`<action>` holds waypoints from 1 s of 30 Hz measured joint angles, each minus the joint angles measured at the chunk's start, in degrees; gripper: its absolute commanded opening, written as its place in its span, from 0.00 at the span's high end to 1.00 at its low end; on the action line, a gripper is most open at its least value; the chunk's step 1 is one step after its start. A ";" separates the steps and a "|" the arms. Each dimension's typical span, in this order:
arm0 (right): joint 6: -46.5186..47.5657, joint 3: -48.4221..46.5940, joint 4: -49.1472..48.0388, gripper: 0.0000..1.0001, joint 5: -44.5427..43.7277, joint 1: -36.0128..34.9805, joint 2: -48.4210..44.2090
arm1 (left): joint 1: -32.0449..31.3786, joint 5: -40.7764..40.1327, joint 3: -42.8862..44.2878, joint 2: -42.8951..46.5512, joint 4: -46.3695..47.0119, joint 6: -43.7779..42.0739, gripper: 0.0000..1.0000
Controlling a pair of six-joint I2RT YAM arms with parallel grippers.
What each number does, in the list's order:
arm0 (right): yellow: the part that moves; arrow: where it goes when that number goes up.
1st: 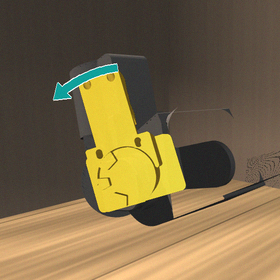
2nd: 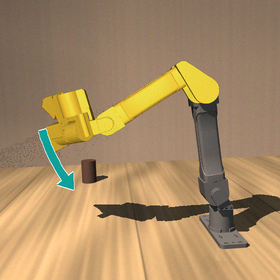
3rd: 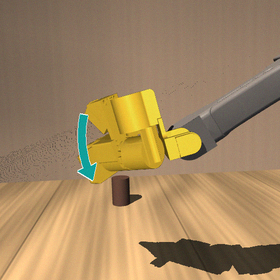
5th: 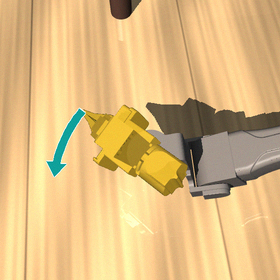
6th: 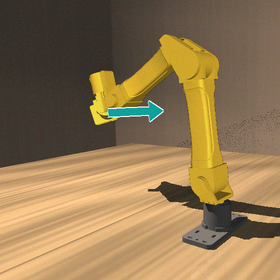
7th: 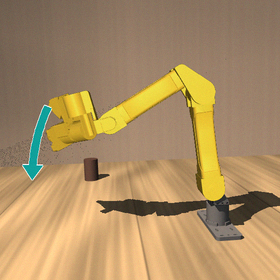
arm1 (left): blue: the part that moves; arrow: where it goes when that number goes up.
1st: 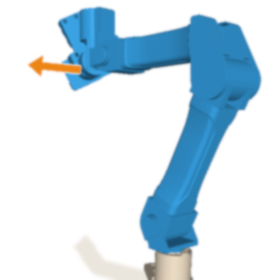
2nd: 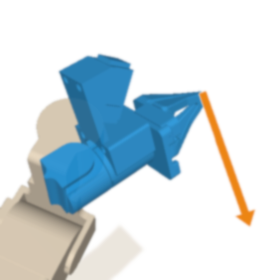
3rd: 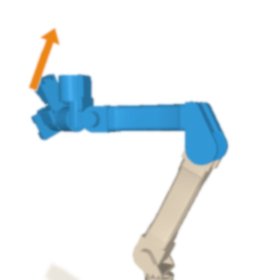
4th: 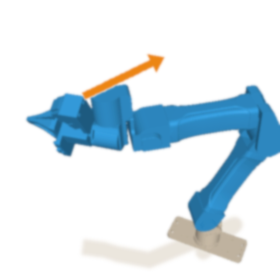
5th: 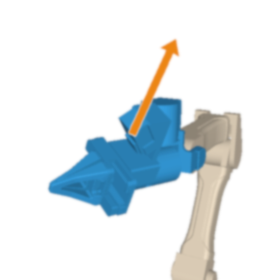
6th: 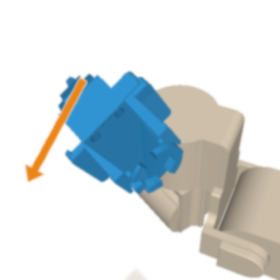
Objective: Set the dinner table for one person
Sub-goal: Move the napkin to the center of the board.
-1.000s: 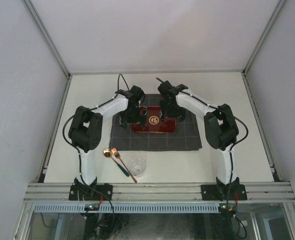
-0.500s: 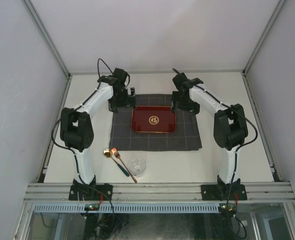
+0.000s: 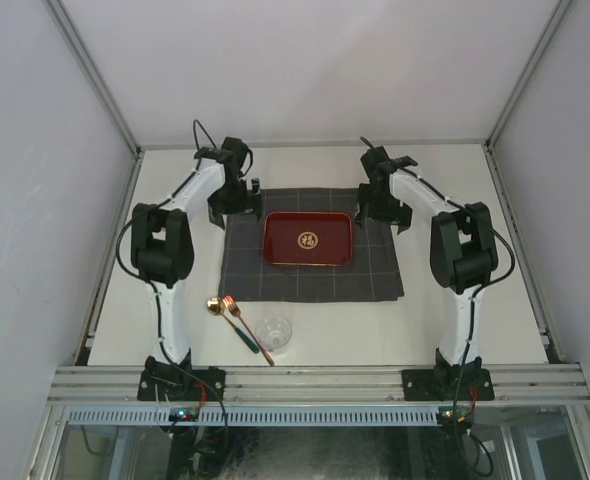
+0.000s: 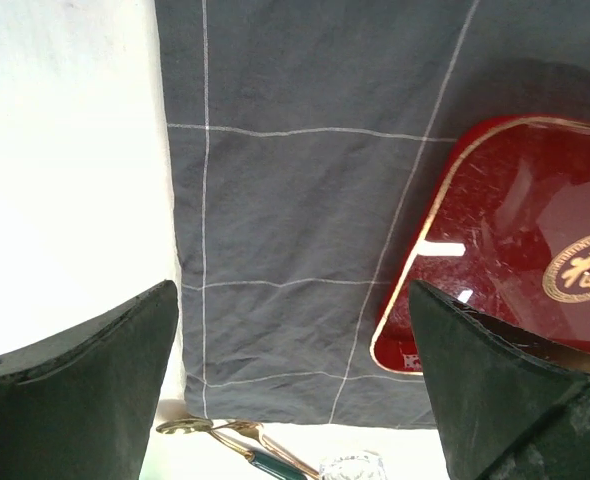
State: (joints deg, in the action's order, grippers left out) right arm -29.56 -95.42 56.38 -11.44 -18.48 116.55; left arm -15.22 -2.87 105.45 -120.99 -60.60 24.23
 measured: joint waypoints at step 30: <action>2.69 -5.05 -1.18 1.00 5.29 2.23 7.23 | 2.01 0.57 8.04 -6.58 -2.60 -1.09 1.00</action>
State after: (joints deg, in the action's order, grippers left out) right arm -26.87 -100.47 55.20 -6.15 -16.25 123.79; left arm -13.21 -2.31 113.49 -127.57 -63.20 23.14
